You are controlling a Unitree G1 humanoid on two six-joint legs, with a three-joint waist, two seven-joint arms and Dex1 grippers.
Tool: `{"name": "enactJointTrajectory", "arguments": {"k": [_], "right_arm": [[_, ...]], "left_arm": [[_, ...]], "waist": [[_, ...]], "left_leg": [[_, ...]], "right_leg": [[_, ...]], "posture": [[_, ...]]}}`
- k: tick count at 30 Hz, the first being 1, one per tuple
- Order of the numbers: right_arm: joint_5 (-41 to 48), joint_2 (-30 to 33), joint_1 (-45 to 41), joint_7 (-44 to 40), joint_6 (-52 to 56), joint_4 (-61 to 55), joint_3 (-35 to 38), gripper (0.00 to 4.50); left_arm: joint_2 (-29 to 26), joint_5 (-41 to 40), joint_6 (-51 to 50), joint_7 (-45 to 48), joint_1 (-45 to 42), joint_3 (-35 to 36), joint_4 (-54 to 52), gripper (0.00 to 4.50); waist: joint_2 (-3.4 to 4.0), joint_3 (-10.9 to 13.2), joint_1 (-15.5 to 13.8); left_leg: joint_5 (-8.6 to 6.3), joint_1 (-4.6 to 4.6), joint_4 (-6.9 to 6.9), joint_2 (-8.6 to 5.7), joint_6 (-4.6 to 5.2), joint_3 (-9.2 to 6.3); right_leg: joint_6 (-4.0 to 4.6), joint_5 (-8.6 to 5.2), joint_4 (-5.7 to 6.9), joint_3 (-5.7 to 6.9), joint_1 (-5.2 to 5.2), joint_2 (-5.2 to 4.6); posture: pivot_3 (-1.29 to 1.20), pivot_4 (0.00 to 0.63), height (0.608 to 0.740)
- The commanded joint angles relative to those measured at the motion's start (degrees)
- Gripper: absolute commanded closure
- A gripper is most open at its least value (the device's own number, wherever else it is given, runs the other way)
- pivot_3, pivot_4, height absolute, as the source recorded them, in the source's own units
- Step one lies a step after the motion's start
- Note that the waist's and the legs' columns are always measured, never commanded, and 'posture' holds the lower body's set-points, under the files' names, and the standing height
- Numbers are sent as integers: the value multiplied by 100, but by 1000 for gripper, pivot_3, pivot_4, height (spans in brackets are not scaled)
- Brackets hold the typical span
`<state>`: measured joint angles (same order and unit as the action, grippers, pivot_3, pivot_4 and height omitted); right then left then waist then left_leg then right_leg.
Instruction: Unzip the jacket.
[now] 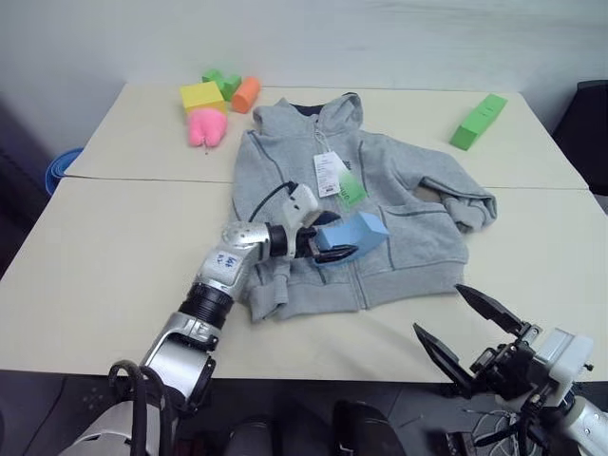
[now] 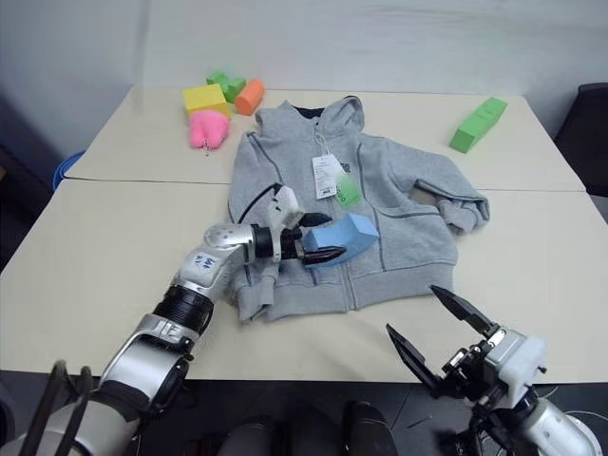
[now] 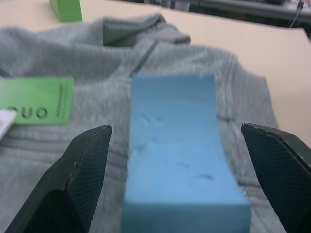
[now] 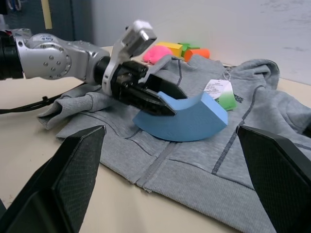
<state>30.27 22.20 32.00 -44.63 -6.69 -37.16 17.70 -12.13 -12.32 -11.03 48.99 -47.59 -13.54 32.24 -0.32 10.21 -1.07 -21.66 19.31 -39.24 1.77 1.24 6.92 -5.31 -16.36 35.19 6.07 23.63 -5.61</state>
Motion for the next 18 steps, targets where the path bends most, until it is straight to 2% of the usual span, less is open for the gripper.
{"name": "enactJointTrajectory", "arguments": {"k": [1, 5, 8, 9, 14, 17, 18], "right_arm": [[-25, -97, 191, 53, -267, -278, -13, 0], [-43, -138, 304, 84, -377, -274, -41, 0], [-45, -126, 277, 68, -432, -235, -71, 0], [-34, -99, 211, 51, -434, -203, -89, 0], [83, 137, -466, -136, -282, -8, -406, 0], [148, 308, -970, -239, -95, 97, -633, 0], [-69, 533, -1115, -523, -111, 227, -845, 0]], "left_arm": [[70, 336, 257, 56, -162, -92, 259, 8], [75, 545, 333, -111, -168, -5, 416, 935], [131, 367, 297, -44, -89, 206, 292, 1852], [162, 198, 284, 57, -54, 334, 173, 1987], [186, -926, 242, 318, 205, 1380, -741, 1989], [80, -1377, 419, 69, 492, 2067, -1217, 1989], [-46, -1389, 537, -202, 625, 2348, -1438, 1989]], "waist": [[0, 0, -21], [0, 0, -32], [0, 0, -32], [0, 0, -32], [-1, 1, 4], [0, 0, 44], [0, 0, 55]], "left_leg": [[1, -1, -1, 1, 0, -1], [1, 0, -1, -1, 5, -3], [0, 2, -1, -1, 7, -4], [0, 2, -1, -2, 8, -4], [0, 2, -4, 0, 9, -3], [1, -2, -7, 3, 8, -4], [2, -3, -8, 2, 7, -9]], "right_leg": [[1, 0, -4, -2, 1, -3], [1, 0, -5, -6, 1, -17], [1, 0, 18, -4, 2, -20], [1, 0, 19, -3, 2, -22], [1, 0, 26, -4, 4, -28], [3, -1, 34, -5, 4, -37], [5, -3, 36, -4, 3, -53]], "posture": [[0, 150, 740], [0, 150, 740], [0, 150, 740], [0, 150, 740], [0, 150, 740], [0, 150, 740], [0, 150, 740]]}}
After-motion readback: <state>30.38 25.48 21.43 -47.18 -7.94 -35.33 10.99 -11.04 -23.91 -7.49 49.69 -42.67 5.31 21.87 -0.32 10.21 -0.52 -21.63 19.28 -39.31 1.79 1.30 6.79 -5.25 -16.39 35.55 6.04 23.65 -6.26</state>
